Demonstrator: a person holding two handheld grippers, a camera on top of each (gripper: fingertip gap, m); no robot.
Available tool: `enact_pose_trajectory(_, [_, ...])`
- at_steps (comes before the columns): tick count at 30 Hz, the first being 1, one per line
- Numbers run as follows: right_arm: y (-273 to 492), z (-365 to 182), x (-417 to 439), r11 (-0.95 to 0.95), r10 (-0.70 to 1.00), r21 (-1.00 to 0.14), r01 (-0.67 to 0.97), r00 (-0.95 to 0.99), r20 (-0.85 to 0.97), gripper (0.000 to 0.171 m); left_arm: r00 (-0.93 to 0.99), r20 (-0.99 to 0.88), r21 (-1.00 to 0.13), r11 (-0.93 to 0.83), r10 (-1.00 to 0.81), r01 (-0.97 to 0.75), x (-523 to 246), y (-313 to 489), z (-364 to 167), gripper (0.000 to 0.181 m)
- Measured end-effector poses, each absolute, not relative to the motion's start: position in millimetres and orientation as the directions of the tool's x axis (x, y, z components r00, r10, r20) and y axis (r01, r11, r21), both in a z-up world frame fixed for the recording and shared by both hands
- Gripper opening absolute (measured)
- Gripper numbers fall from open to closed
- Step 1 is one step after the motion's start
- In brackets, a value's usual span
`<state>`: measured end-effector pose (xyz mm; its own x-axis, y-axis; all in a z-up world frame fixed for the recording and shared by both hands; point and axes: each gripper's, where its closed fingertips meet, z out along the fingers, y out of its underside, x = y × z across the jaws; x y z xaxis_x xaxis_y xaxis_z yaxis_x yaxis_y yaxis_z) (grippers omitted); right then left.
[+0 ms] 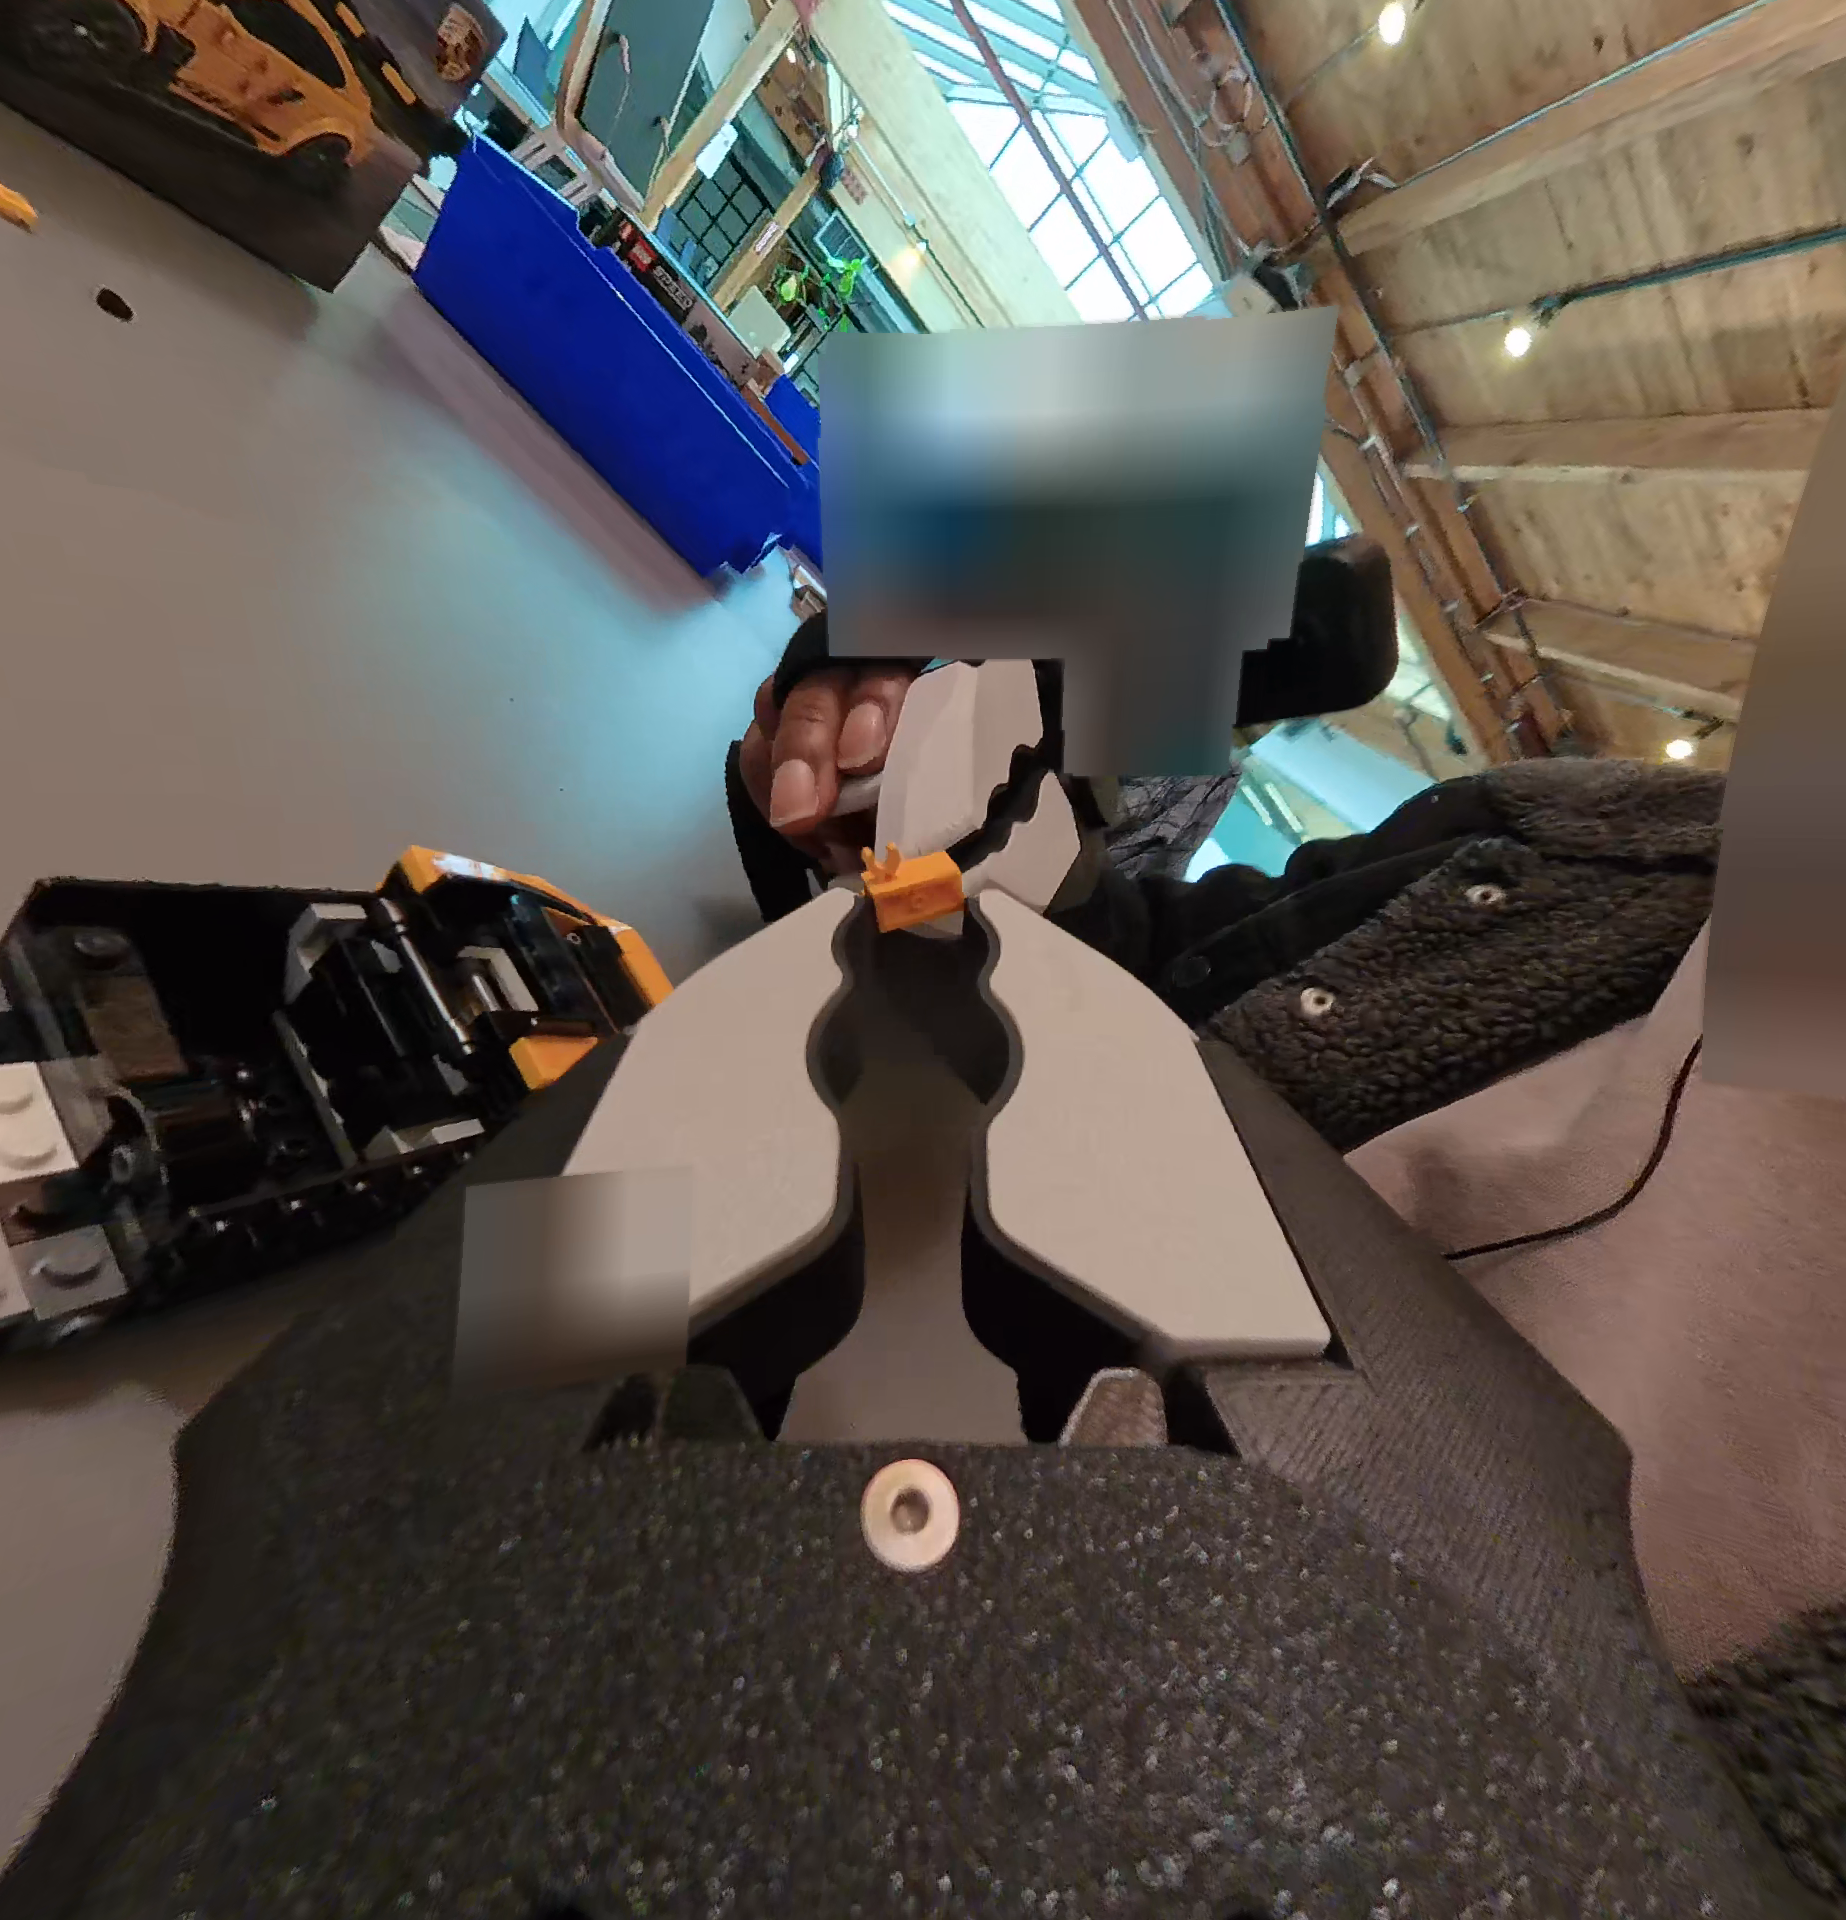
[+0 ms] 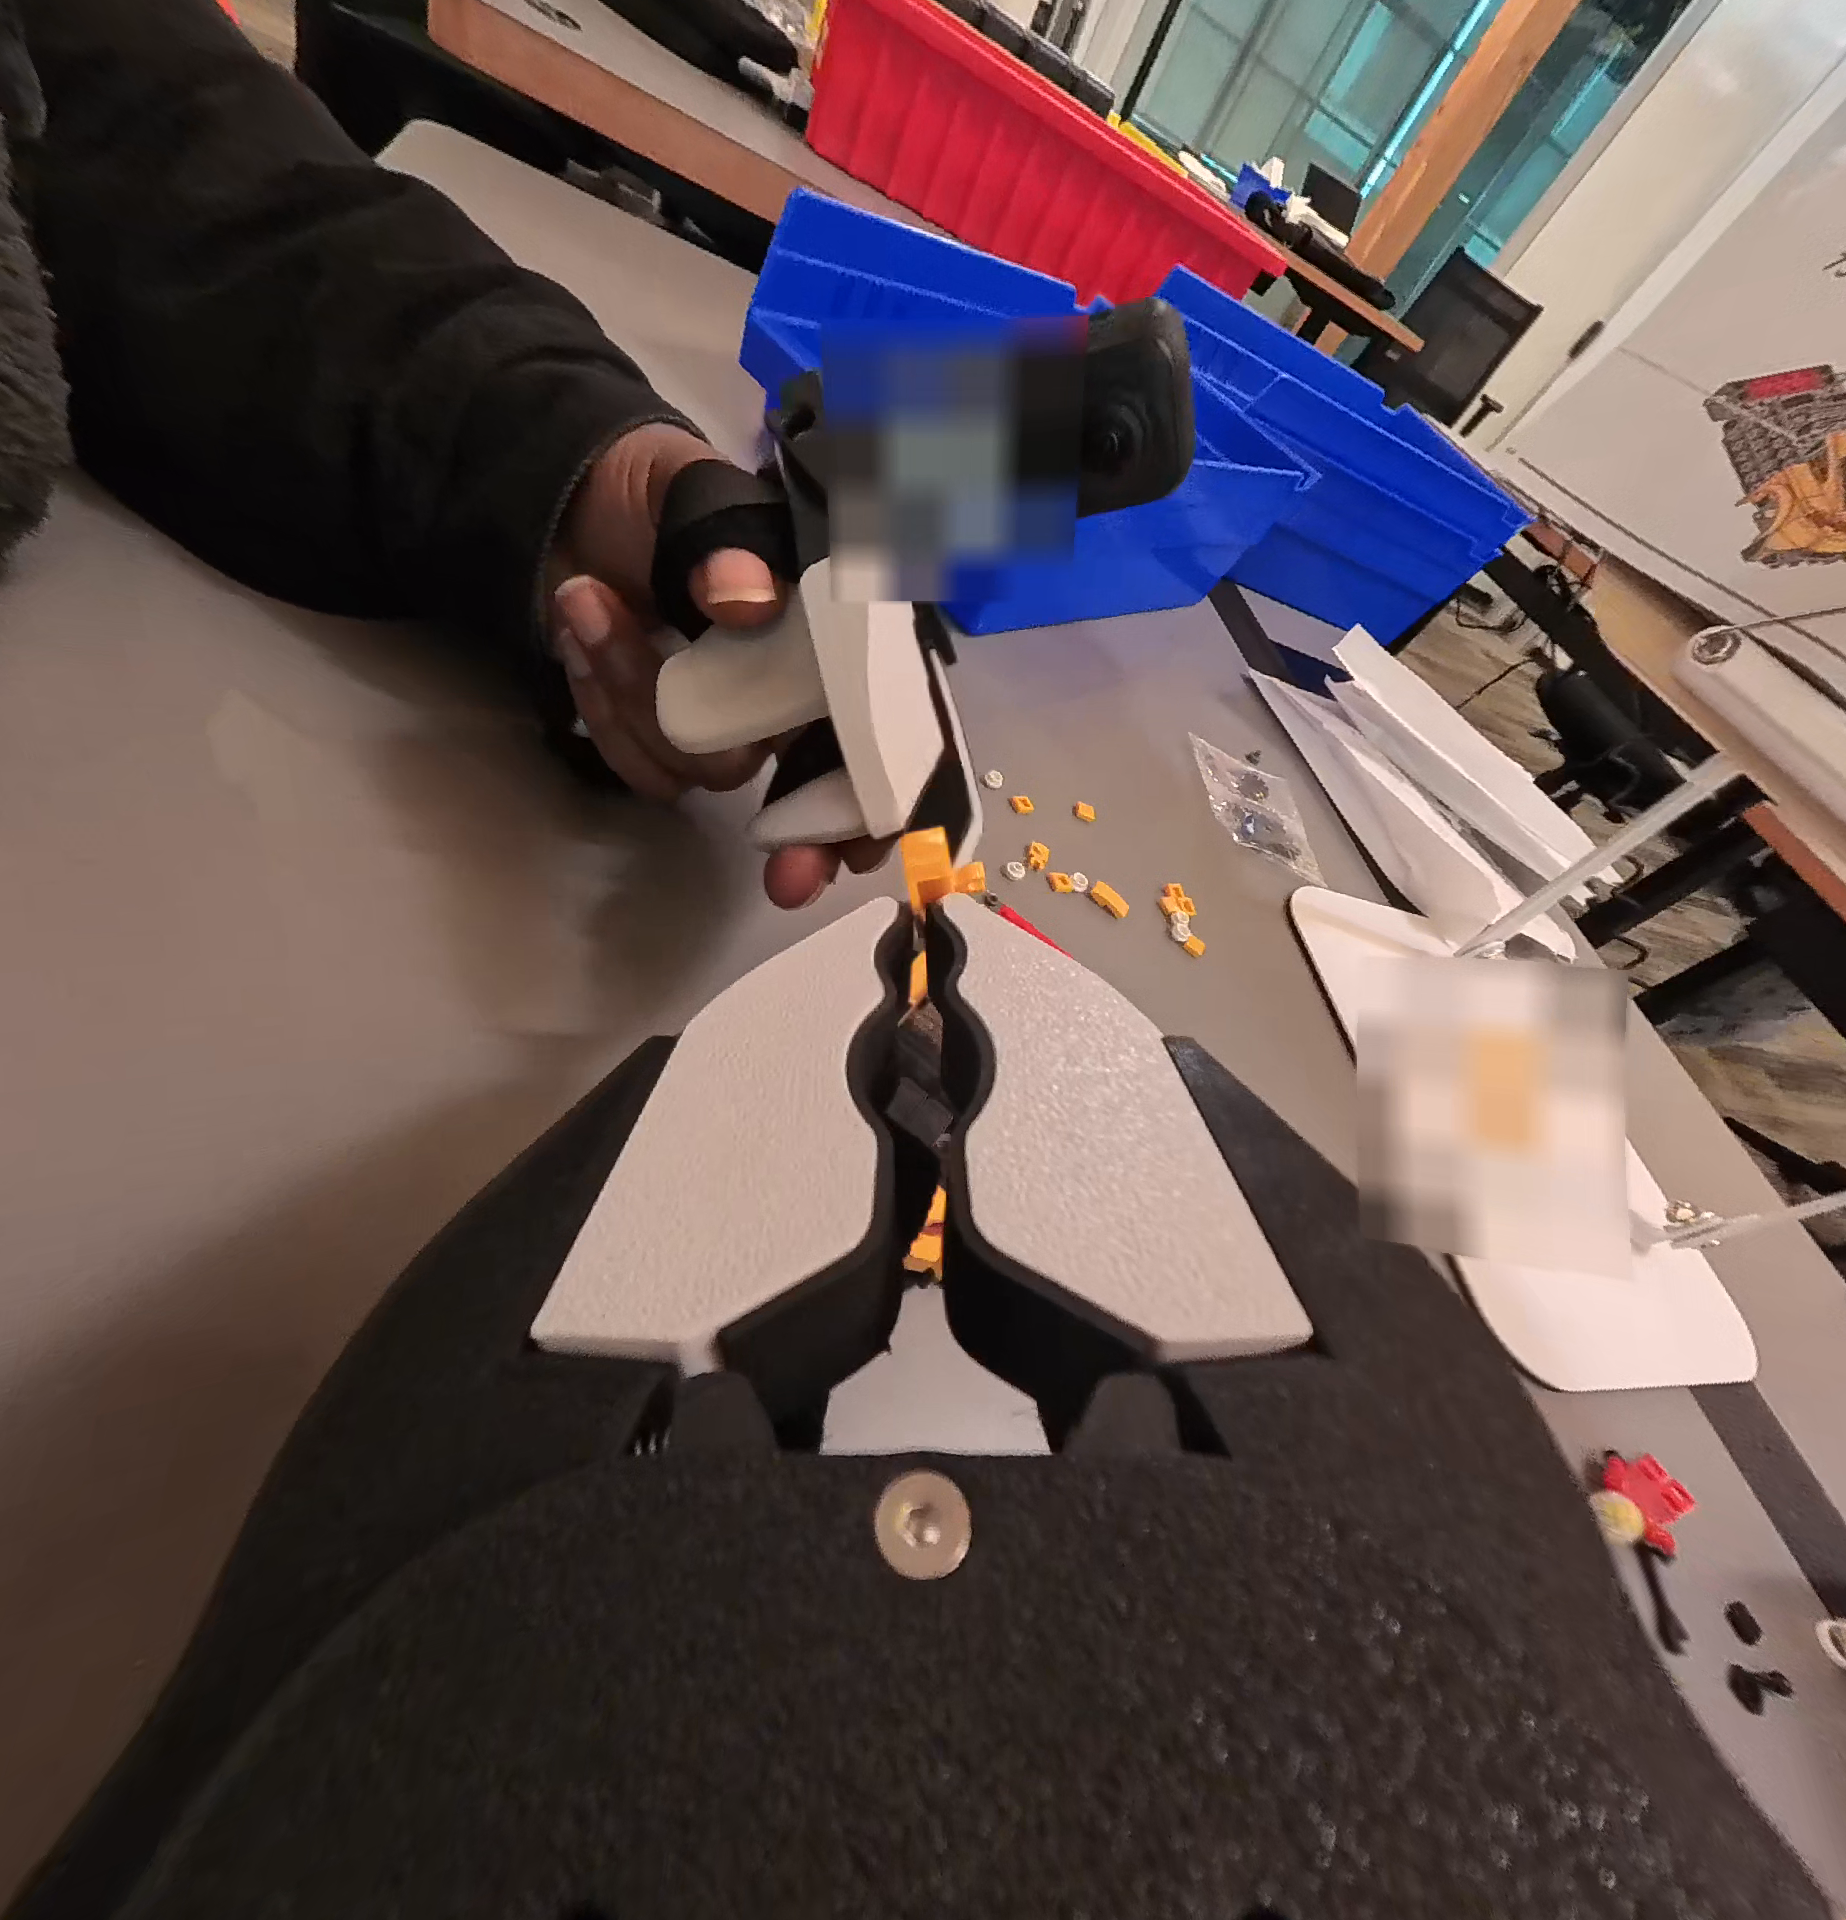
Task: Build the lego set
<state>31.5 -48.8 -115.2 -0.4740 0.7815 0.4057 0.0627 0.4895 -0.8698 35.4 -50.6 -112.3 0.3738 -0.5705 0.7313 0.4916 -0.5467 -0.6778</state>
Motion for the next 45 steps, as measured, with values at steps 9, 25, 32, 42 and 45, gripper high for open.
enact_pose_trajectory(9, [-45.1, -123.9, 39.8, 0.319, 0.804, -0.929, 0.190, -0.573, 0.159, 0.001, 0.743, 0.258, -0.938, -0.345, -0.618, 0.038, 30.9, -54.6, -131.8, 0.020])
enact_pose_trajectory(25, [-68.5, -126.1, 46.5, -0.307, 0.458, -0.690, 0.655, -0.534, -0.711, 0.001, 0.718, -0.439, -0.859, 0.016, -0.540, -0.512, 43.6, -59.6, -129.7, 0.020])
enact_pose_trajectory(32, [-72.4, -132.5, 49.4, -0.318, 0.392, -0.627, 0.711, -0.504, -0.770, 0.001, 0.691, -0.451, -0.853, 0.045, -0.565, -0.520, 50.4, -63.1, -130.1, 0.021])
enact_pose_trajectory(42, [-75.0, -117.0, 56.6, -0.339, 0.295, -0.634, 0.695, -0.561, -0.773, 0.001, 0.655, -0.488, -0.835, 0.090, -0.577, -0.542, 54.5, -67.9, -128.1, 0.025])
enact_pose_trajectory(45, [-68.9, -89.5, 62.8, -0.424, 0.170, -0.650, 0.631, -0.649, -0.742, 0.000, 0.678, -0.447, -0.866, 0.092, -0.583, -0.492, 55.4, -68.5, -121.9, 0.026])
